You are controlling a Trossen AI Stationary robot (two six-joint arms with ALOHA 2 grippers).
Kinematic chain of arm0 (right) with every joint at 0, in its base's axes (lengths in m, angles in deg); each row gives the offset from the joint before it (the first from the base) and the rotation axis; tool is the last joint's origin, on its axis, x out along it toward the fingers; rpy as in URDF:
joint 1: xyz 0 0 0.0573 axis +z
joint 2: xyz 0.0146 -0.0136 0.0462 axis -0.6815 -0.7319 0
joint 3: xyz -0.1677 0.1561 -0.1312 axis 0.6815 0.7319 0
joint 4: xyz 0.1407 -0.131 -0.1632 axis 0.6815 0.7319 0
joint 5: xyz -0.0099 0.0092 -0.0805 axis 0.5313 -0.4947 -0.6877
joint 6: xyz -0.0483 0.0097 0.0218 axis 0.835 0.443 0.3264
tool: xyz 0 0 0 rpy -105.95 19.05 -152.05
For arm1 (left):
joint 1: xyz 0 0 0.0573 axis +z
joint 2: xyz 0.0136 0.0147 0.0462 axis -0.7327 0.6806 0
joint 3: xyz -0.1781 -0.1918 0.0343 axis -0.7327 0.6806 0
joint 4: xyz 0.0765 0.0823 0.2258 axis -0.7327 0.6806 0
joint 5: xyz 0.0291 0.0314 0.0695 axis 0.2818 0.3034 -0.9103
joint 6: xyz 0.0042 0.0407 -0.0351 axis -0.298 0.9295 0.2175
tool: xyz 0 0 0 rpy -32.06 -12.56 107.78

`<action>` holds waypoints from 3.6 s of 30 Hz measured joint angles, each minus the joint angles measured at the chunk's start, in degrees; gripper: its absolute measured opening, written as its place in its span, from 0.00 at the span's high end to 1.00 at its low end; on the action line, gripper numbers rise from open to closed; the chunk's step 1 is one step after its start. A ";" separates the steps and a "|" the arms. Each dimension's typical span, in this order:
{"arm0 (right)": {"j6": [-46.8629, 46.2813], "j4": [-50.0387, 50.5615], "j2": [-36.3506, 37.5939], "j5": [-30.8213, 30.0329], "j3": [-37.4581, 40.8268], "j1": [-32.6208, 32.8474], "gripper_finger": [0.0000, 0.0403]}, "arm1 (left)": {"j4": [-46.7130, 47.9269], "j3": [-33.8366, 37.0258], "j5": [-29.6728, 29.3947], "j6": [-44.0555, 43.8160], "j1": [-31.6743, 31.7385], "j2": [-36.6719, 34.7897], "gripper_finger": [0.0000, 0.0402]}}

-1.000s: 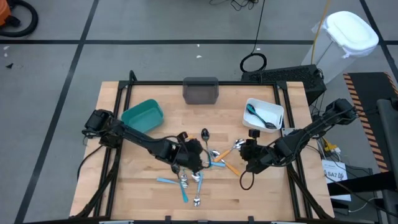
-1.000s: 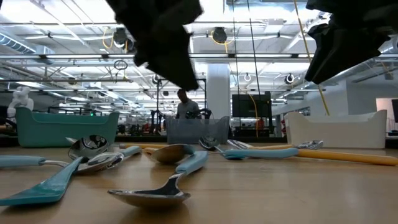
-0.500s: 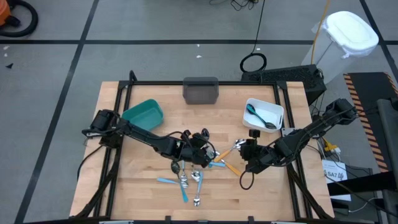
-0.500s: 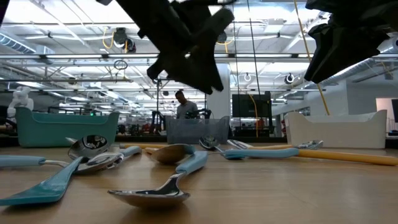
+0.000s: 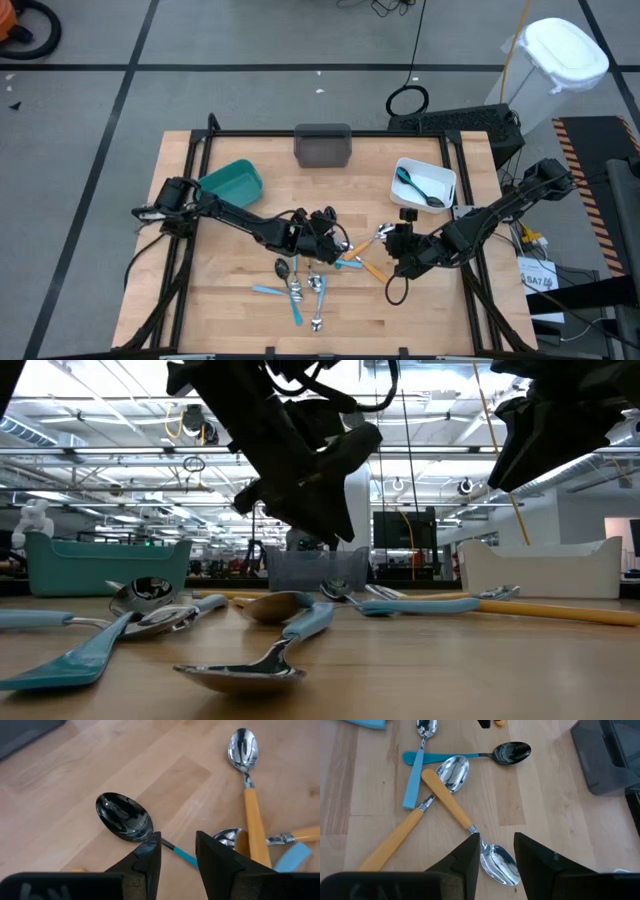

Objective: Sort silverware by color (type)
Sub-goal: Put the blue spoon into the white bin

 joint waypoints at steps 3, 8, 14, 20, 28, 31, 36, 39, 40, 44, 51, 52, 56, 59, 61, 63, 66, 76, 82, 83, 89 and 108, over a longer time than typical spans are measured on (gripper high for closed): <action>0.60 -0.01 -0.01 0.00 0.00 0.00 0.72 | -0.03 0.00 -0.02 -0.58 0.31 0.00 0.70; 0.65 -0.12 -0.01 0.00 0.00 0.00 0.72 | 2.41 0.00 -0.07 -4.73 0.73 0.00 0.70; 0.67 -0.17 -0.01 -0.02 0.00 0.00 0.72 | 6.52 0.00 0.94 -14.69 0.59 0.00 0.70; 0.67 -0.16 -0.01 -0.04 0.00 0.00 0.72 | 6.62 0.00 0.97 -18.23 0.63 0.00 0.70; 0.67 -0.17 -0.01 -0.07 0.00 0.00 0.72 | 4.55 0.00 1.62 -22.02 0.68 0.75 0.70; 0.67 -0.27 -0.01 -0.09 0.00 0.00 0.72 | 3.48 0.03 2.66 -22.15 0.89 1.68 0.70; 0.68 -0.38 0.01 -0.09 0.00 0.00 0.72 | 2.91 0.04 4.52 -21.96 1.56 2.17 0.70; 0.71 -0.38 -0.01 -0.11 0.02 0.00 0.72 | 2.18 0.02 4.54 -22.02 1.92 2.12 0.70; 0.81 -0.36 -0.01 -0.11 0.02 0.00 0.72 | 1.61 0.02 4.55 -22.14 1.92 2.12 0.70; 0.87 -0.36 -0.01 -0.12 0.02 0.00 0.72 | -1.38 -0.08 6.02 -22.87 1.90 3.20 0.70; 0.82 -0.44 -0.01 -0.13 0.02 -0.01 0.72 | -2.18 0.04 7.78 -24.57 2.16 4.77 0.70; 0.83 -0.43 -0.01 -0.13 0.02 -0.01 0.72 | -2.52 -0.05 7.93 -24.57 2.32 4.98 0.70; 0.84 -0.38 -0.01 -0.13 0.02 -0.02 0.72 | -2.28 0.03 8.39 -24.54 2.93 5.23 0.70; 0.84 -0.43 -0.01 -0.13 0.02 -0.02 0.72 | -1.77 0.00 9.05 -24.36 3.57 5.86 0.70; 0.84 -0.40 -0.01 -0.13 0.02 -0.02 0.72 | -1.49 0.04 9.25 -24.55 3.86 6.25 0.70; 0.87 -0.41 -0.01 -0.13 0.02 -0.02 0.72 | -2.10 -0.06 9.50 -24.57 4.07 6.76 0.70; 0.87 -0.43 -0.01 -0.32 0.02 -0.01 0.72 | -2.79 -0.04 10.21 -23.95 4.40 7.39 0.70; 0.80 -0.47 -0.01 -0.57 0.02 -0.11 0.72 | -2.61 -0.96 14.24 -11.83 7.73 7.62 0.70; 0.86 -0.58 -0.01 -0.57 0.02 -0.11 0.72 | -1.61 -3.01 14.39 0.04 8.41 7.94 0.70; 0.87 -0.58 -0.01 -0.57 0.02 -0.11 0.72 | -1.63 -3.23 14.11 0.15 8.40 7.94 0.70; 0.76 -0.65 -0.01 -0.55 0.02 -0.11 0.72 | -0.25 -3.39 9.86 0.36 8.94 8.88 0.70; 0.76 -0.34 -0.01 -0.46 0.02 -0.11 0.72 | 6.30 -5.53 11.23 3.88 9.57 9.18 0.70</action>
